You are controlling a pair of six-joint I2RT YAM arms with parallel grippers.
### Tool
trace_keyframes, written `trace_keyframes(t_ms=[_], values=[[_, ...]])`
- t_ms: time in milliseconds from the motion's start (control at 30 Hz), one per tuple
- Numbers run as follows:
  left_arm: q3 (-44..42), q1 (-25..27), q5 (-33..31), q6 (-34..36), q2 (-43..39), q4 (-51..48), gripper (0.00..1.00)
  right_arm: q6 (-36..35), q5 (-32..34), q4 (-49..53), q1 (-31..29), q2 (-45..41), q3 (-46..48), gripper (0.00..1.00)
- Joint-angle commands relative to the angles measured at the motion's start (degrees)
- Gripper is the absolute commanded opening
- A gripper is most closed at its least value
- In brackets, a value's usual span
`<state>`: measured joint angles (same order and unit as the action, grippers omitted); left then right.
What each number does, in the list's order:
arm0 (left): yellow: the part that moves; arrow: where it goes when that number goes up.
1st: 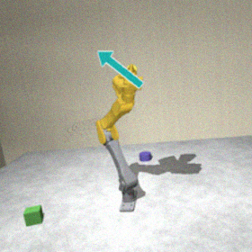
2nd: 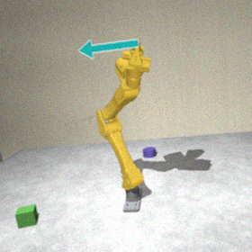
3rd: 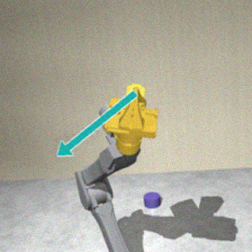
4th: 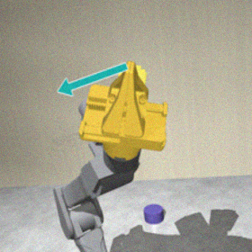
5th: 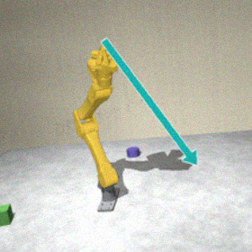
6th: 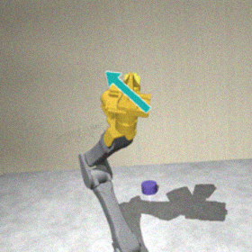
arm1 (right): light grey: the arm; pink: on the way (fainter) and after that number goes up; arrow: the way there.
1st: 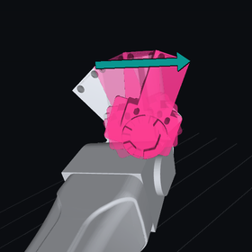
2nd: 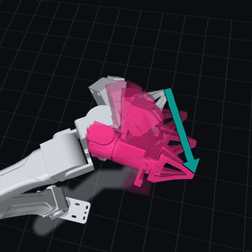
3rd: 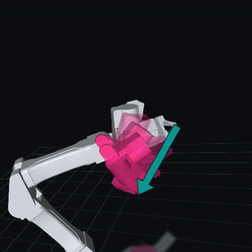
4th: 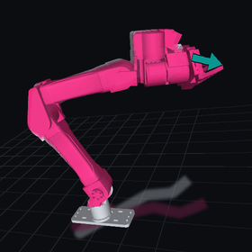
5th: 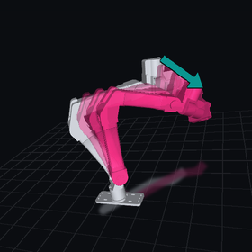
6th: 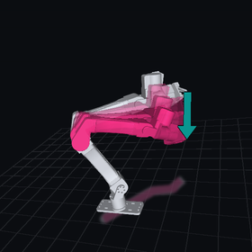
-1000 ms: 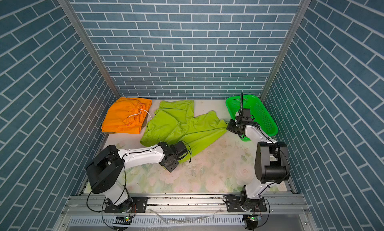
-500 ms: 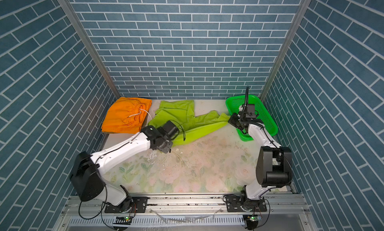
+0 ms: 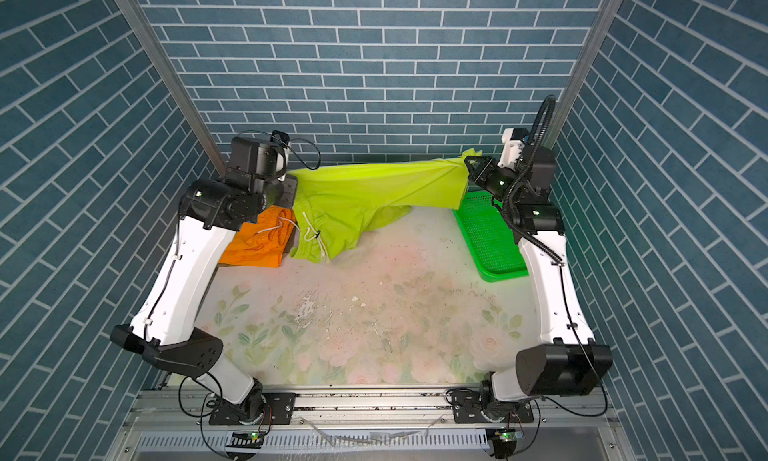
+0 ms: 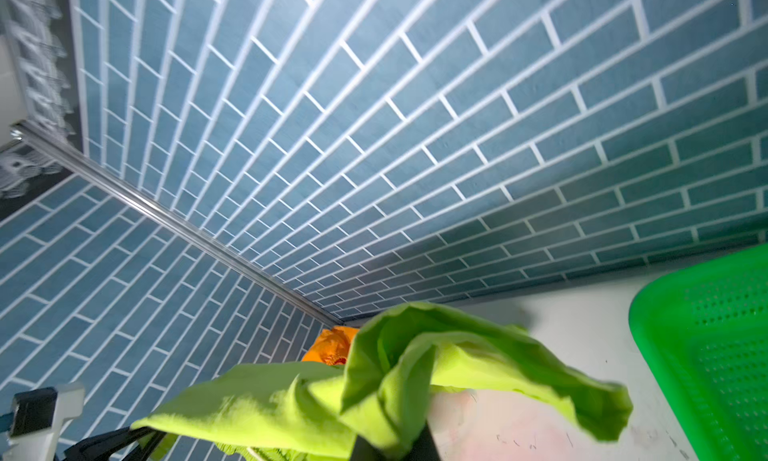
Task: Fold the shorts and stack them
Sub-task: 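Lift the lime-green shorts high by the waistband with both grippers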
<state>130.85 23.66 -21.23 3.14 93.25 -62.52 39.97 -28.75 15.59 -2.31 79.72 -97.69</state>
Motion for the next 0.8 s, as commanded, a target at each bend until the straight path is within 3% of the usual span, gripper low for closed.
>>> trace_keyframes(t_ms=[0,167,300,433,600,767], values=[[10.6,-2.4,-4.9,0.7,-5.7,-5.7,0.00,-3.2,9.5,3.3,5.0,-7.2,-6.1,0.00],[13.4,-2.3,2.6,-1.9,-11.7,-4.1,0.00,-2.7,8.2,7.6,9.2,-9.2,-14.4,0.00],[13.6,-2.5,-2.2,0.5,-12.4,-3.3,0.00,-2.4,7.8,11.9,11.9,-3.1,-25.0,0.00],[12.3,-5.2,-4.8,3.8,-9.1,-3.4,0.00,-1.7,6.8,15.9,12.9,9.6,-36.0,0.00],[0.1,-13.0,-1.7,1.3,-4.4,-3.6,0.00,-4.2,3.3,21.2,10.8,28.9,-43.5,0.00],[-18.1,-17.2,0.4,1.5,0.9,0.6,0.00,-11.5,7.0,21.4,4.9,39.4,-36.0,0.00]])
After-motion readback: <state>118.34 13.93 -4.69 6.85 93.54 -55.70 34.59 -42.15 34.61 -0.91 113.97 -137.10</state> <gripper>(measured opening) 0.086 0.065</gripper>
